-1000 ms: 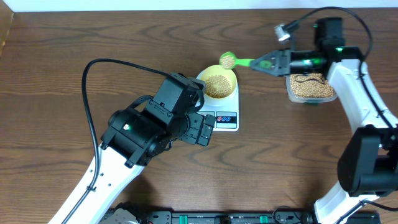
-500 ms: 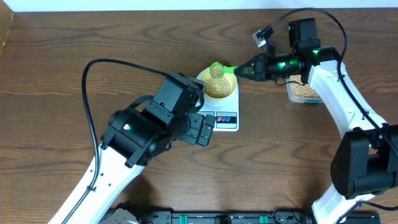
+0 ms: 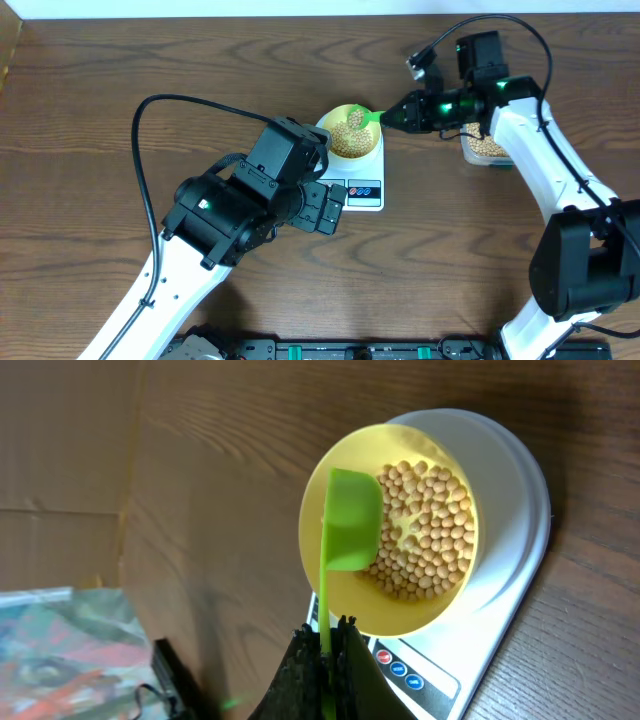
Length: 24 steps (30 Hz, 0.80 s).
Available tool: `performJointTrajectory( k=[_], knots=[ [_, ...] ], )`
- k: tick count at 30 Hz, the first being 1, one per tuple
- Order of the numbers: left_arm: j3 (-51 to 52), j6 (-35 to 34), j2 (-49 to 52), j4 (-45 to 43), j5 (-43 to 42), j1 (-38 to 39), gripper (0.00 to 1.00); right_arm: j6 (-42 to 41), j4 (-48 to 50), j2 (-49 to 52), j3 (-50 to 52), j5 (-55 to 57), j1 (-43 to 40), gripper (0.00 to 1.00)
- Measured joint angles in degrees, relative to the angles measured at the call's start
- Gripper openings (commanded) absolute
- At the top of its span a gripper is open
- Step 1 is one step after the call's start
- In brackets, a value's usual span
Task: Scoop item into bowl and weigh 50g on scale
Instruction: 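Lift the filled scoop and carry it over the yellow bowl, then tip the scoop with the right gripper to pour soybeans into bowl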
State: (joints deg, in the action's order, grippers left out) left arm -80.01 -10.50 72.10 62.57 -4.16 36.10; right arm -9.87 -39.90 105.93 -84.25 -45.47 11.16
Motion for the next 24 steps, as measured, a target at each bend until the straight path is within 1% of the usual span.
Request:
performJointTrajectory(
  k=[6,9,15,19,24],
  knots=[
    [0.00,0.00,0.00,0.00,0.00,0.00,1.00,0.98,-0.46,0.00,0.00,4.39,2.99,0.02],
    [0.00,0.00,0.00,0.00,0.00,0.00,1.00,2.23,-2.99,0.00,-0.39,7.54,4.33,0.02],
    [0.00,0.00,0.00,0.00,0.00,0.00,1.00,5.51,-8.41,0.00,-4.98,15.23,6.29,0.02],
    [0.00,0.00,0.00,0.00,0.00,0.00,1.00,7.28,-9.73,0.00,-7.65,18.91,7.26,0.02],
    [0.00,0.00,0.00,0.00,0.00,0.00,1.00,8.63,-10.12,0.00,-8.61,22.27,8.66,0.02]
  ],
)
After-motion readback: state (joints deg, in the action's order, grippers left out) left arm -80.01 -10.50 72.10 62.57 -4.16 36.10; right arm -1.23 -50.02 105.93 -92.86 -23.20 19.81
